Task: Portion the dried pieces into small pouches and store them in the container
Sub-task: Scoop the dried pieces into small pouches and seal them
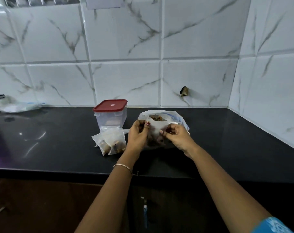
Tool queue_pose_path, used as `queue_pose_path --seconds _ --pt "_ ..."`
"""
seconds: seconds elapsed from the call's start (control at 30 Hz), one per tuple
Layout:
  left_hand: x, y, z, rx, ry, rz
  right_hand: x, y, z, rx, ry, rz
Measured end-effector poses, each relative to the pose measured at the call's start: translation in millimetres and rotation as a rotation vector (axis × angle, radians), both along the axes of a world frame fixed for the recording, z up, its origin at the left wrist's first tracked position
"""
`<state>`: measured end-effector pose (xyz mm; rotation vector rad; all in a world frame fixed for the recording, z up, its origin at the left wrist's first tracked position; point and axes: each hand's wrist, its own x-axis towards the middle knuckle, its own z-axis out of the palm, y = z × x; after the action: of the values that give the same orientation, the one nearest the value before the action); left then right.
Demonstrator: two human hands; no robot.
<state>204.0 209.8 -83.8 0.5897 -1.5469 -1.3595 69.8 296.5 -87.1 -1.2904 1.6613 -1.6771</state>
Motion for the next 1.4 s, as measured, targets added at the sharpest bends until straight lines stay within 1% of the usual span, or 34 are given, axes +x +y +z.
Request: queue_pose_path --seconds 0.1,0.2,0.37,0.47,0.63,0.73,1.0,1.1,1.17,1.27,1.4 --pt "13.5 -2.7 -4.3 -0.020 0.015 0.045 14.1 -2.4 1.9 -0.072 -0.064 -0.030" --pt "33.8 -10.6 -0.8 -0.048 -0.026 0.153 32.0 -10.3 5.7 -0.085 -0.075 -0.028" --pt "76.8 -27.9 8.2 -0.092 -0.144 0.375 67.8 -33.4 11.4 -0.045 -0.026 0.083" --pt "100.1 -41.4 3.2 -0.094 -0.225 0.466 84.7 -50.1 7.7 -0.023 0.031 0.088" --pt "117.1 -51.5 -5.0 -0.020 -0.276 0.449 95.8 -67.4 -3.1 -0.001 0.118 -0.032" --pt "117.4 -50.2 -3.2 -0.054 -0.312 0.441 94.8 -70.9 -6.3 0.025 0.168 -0.056" --pt "110.1 -40.7 -7.0 -0.159 -0.407 0.471 81.7 -52.6 -7.4 0.023 0.145 -0.011" --pt "106.6 -30.6 -9.6 -0.198 -0.403 0.507 80.6 -41.3 -5.9 0.047 0.134 0.067" --pt "103.2 -26.2 -9.8 -0.198 -0.405 0.519 80.7 -35.7 -6.0 0.104 0.202 0.139" --pt "99.4 -26.9 -10.5 -0.183 -0.415 0.538 83.0 -33.1 -6.7 0.156 0.416 0.099" --pt "98.5 -33.8 -11.6 -0.171 -0.418 0.547 85.4 -39.1 -8.0 0.111 0.483 -0.001"
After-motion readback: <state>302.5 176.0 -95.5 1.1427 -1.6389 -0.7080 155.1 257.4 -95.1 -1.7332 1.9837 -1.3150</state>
